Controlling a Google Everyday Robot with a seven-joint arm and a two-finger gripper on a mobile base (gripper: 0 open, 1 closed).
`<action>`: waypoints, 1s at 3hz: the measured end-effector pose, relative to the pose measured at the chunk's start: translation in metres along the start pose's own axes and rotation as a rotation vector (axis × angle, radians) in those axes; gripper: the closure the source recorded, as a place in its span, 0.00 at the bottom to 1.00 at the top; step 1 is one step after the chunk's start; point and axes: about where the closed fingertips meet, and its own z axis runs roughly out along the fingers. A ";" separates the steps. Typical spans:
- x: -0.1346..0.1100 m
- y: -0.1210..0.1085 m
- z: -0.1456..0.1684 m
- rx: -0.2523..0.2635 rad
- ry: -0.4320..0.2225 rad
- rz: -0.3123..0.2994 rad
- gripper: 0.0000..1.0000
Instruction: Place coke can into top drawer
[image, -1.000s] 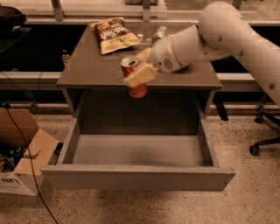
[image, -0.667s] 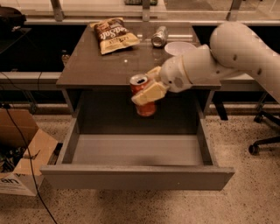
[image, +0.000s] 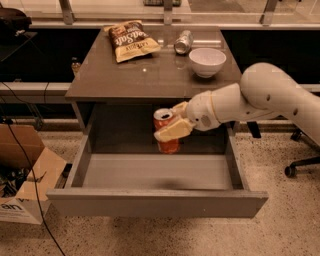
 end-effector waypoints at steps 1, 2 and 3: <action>0.019 -0.009 0.008 0.013 0.009 0.013 1.00; 0.041 -0.021 0.021 0.007 -0.007 0.010 1.00; 0.067 -0.029 0.035 -0.004 -0.006 0.007 0.81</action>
Offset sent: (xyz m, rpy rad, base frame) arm 0.0295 -0.0168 -0.0807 0.0271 -0.0041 -0.0080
